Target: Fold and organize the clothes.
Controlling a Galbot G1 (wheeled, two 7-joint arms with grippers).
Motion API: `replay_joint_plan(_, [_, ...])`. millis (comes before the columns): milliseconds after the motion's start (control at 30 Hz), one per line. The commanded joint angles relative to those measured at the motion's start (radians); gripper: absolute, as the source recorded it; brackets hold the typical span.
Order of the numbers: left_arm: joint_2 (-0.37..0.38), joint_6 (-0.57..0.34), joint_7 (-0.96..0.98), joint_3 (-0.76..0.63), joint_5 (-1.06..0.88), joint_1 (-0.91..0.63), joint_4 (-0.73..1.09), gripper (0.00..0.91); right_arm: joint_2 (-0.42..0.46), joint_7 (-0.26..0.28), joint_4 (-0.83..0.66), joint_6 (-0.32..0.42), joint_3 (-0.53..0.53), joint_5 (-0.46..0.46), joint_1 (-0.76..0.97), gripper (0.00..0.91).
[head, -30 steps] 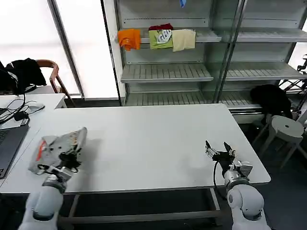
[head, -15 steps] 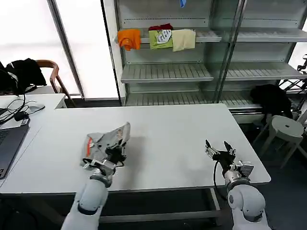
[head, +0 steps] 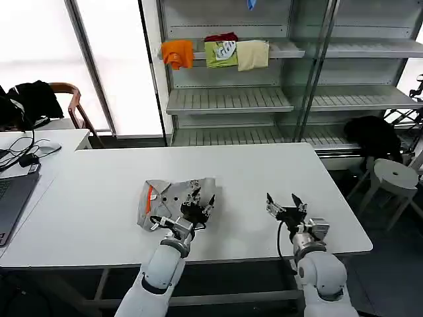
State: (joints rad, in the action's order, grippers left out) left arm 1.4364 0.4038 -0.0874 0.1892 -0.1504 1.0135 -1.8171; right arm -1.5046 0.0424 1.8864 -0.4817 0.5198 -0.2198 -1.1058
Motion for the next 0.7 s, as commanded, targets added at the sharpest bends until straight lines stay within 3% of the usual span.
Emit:
replay_joint_plan(33, [-0.075, 0.036, 0.007, 0.044, 0.184, -0.002, -0.246, 0.907, -0.099, 0.005, -0.094, -0.095, -0.201, -0.062, 0.089, 0.907])
replay_joint_plan(133, [-0.108, 0.035, -0.002, 0.121, 0.202, 0.009, -0.275, 0.907, -0.112, 0.015, -0.124, -0.098, -0.246, -0.149, 0.115, 0.907])
replay_joint_plan(233, [-0.124, 0.034, -0.007, 0.219, 0.212, 0.039, -0.264, 0.907, -0.105, -0.038, -0.181, -0.098, -0.300, -0.296, 0.168, 0.907])
replay_joint_plan(467, [-0.134, 0.021, -0.019, 0.389, 0.310, 0.148, -0.246, 0.907, -0.145, -0.051, -0.288, -0.098, -0.293, -0.323, 0.202, 0.897])
replay_joint_plan(500, [-0.138, 0.012, -0.022, 0.407, 0.326, 0.173, -0.239, 0.907, -0.142, -0.052, -0.296, -0.097, -0.295, -0.330, 0.202, 0.826])
replay_joint_plan(533, [-0.139, 0.008, -0.023, 0.413, 0.330, 0.179, -0.237, 0.907, -0.141, -0.055, -0.302, -0.097, -0.295, -0.336, 0.202, 0.645])
replay_joint_plan(567, [-0.140, 0.005, -0.023, 0.421, 0.337, 0.190, -0.233, 0.907, -0.142, -0.057, -0.307, -0.097, -0.294, -0.338, 0.201, 0.252])
replay_joint_plan(667, [-0.141, -0.001, -0.023, 0.452, 0.372, 0.229, -0.215, 0.907, -0.146, -0.061, -0.317, -0.097, -0.278, -0.337, 0.195, 0.000])
replay_joint_plan(700, [-0.142, -0.005, -0.023, 0.461, 0.385, 0.239, -0.208, 0.907, -0.143, -0.064, -0.318, -0.097, -0.275, -0.337, 0.193, 0.000])
